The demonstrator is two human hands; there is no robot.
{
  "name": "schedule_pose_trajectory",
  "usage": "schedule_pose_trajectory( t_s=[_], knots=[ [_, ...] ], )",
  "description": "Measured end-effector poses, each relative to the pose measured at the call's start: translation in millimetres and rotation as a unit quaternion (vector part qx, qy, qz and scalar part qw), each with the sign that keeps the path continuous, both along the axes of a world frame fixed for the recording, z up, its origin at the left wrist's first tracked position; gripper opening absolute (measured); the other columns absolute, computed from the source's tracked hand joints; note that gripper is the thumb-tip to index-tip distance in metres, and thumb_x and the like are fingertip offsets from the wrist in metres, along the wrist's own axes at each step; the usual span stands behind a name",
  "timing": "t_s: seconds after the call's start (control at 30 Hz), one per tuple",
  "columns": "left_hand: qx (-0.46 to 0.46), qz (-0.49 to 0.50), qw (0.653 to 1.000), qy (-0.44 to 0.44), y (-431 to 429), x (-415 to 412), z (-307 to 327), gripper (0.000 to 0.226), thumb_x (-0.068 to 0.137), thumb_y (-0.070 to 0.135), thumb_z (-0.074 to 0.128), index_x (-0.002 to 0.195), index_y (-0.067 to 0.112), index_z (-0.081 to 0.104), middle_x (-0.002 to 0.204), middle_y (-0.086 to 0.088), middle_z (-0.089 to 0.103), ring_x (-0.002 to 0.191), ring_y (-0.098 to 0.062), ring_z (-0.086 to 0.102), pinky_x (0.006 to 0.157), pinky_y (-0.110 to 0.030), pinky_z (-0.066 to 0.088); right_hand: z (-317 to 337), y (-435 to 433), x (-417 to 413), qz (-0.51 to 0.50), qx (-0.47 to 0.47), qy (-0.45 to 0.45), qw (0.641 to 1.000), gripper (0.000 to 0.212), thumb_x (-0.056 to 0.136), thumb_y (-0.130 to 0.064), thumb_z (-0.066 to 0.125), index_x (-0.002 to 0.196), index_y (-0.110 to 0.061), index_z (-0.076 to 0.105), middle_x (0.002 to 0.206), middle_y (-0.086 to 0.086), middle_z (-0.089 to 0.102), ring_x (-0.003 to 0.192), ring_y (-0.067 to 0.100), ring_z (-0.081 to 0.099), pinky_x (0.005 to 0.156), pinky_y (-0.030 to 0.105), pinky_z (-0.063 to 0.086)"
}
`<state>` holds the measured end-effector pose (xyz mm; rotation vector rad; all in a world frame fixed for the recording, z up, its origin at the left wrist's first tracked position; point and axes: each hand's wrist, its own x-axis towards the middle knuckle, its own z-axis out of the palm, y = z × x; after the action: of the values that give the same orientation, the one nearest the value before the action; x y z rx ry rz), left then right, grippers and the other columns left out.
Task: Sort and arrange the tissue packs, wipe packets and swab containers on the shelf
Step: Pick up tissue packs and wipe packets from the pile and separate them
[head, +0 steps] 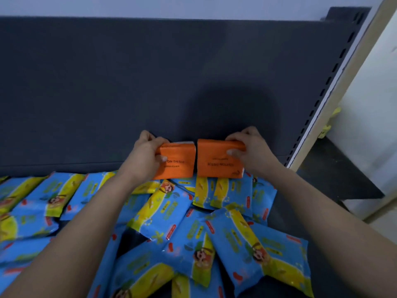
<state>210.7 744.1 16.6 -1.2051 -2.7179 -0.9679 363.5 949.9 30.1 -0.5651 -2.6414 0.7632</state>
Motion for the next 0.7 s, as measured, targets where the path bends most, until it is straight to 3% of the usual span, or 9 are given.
schedule_pose_trajectory(
  t_s=[0.1, 0.2, 0.33, 0.43, 0.5, 0.57, 0.63, 0.7],
  knots=[
    [0.016, 0.003, 1.0, 0.009, -5, -7, 1, 0.04, 0.08, 0.001, 0.065, 0.117, 0.014, 0.055, 0.104, -0.005, 0.044, 0.094, -0.018, 0.045, 0.085, -0.025, 0.035, -4, -11, -6, -0.024, 0.001, -0.008, 1.0, 0.035, 0.091, -0.018, 0.059, 0.126, -0.017, 0.057, 0.12, 0.006, 0.034, 0.104, 0.017, 0.041, 0.09, 0.021, 0.034],
    [0.043, 0.025, 0.997, 0.057, -6, -5, -5, 0.038, 0.076, 0.006, 0.07, 0.108, 0.01, 0.05, 0.102, -0.008, 0.052, 0.093, -0.025, 0.049, 0.083, -0.036, 0.04, -10, -19, -9, -0.083, 0.029, -0.006, 0.996, 0.041, 0.091, -0.023, 0.059, 0.131, -0.015, 0.051, 0.13, 0.01, 0.037, 0.115, 0.028, 0.047, 0.1, 0.032, 0.039],
    [0.022, 0.064, 0.985, 0.16, -9, 5, -16, 0.04, 0.073, 0.008, 0.073, 0.107, 0.003, 0.053, 0.107, -0.018, 0.049, 0.097, -0.038, 0.045, 0.085, -0.045, 0.04, -11, -24, -8, -0.135, 0.041, -0.001, 0.99, 0.053, 0.089, -0.027, 0.061, 0.136, -0.01, 0.041, 0.134, 0.012, 0.039, 0.115, 0.033, 0.05, 0.096, 0.037, 0.041],
    [0.051, 0.083, 0.975, 0.201, -10, 15, -11, 0.034, 0.074, 0.009, 0.073, 0.102, 0.005, 0.055, 0.104, -0.017, 0.049, 0.094, -0.036, 0.047, 0.082, -0.045, 0.04, -12, -28, -3, -0.156, 0.046, -0.003, 0.987, 0.061, 0.087, -0.031, 0.064, 0.137, -0.008, 0.036, 0.134, 0.015, 0.043, 0.118, 0.033, 0.049, 0.093, 0.037, 0.041],
    [0.078, 0.032, 0.981, 0.174, -7, 26, -8, 0.016, 0.079, 0.011, 0.068, 0.091, 0.008, 0.057, 0.097, -0.011, 0.052, 0.09, -0.028, 0.049, 0.078, -0.035, 0.039, -14, -31, 3, -0.182, 0.038, 0.005, 0.983, 0.064, 0.085, -0.034, 0.067, 0.134, -0.005, 0.037, 0.131, 0.017, 0.047, 0.115, 0.034, 0.051, 0.086, 0.036, 0.043],
    [0.067, -0.034, 0.994, 0.081, 1, 39, -12, 0.008, 0.083, 0.015, 0.064, 0.085, 0.009, 0.06, 0.091, -0.006, 0.059, 0.086, -0.022, 0.054, 0.073, -0.031, 0.041, -17, -32, 11, -0.216, 0.03, 0.007, 0.976, 0.063, 0.083, -0.036, 0.069, 0.127, -0.002, 0.04, 0.123, 0.019, 0.052, 0.108, 0.035, 0.054, 0.075, 0.034, 0.042],
    [0.014, -0.075, 0.997, -0.012, 10, 49, -20, 0.012, 0.083, 0.022, 0.065, 0.087, 0.01, 0.065, 0.087, -0.003, 0.066, 0.084, -0.019, 0.06, 0.074, -0.035, 0.047, -20, -32, 18, -0.236, 0.012, -0.042, 0.971, 0.062, 0.081, -0.038, 0.07, 0.121, 0.0, 0.042, 0.118, 0.02, 0.056, 0.103, 0.035, 0.057, 0.071, 0.032, 0.041],
    [-0.06, -0.088, 0.993, -0.048, 18, 55, -29, 0.021, 0.083, 0.032, 0.066, 0.091, 0.012, 0.067, 0.088, -0.003, 0.068, 0.085, -0.02, 0.062, 0.075, -0.036, 0.049, -25, -32, 25, -0.227, -0.029, -0.131, 0.965, 0.062, 0.081, -0.043, 0.069, 0.119, -0.001, 0.043, 0.116, 0.018, 0.059, 0.102, 0.033, 0.058, 0.071, 0.033, 0.044]
  ],
)
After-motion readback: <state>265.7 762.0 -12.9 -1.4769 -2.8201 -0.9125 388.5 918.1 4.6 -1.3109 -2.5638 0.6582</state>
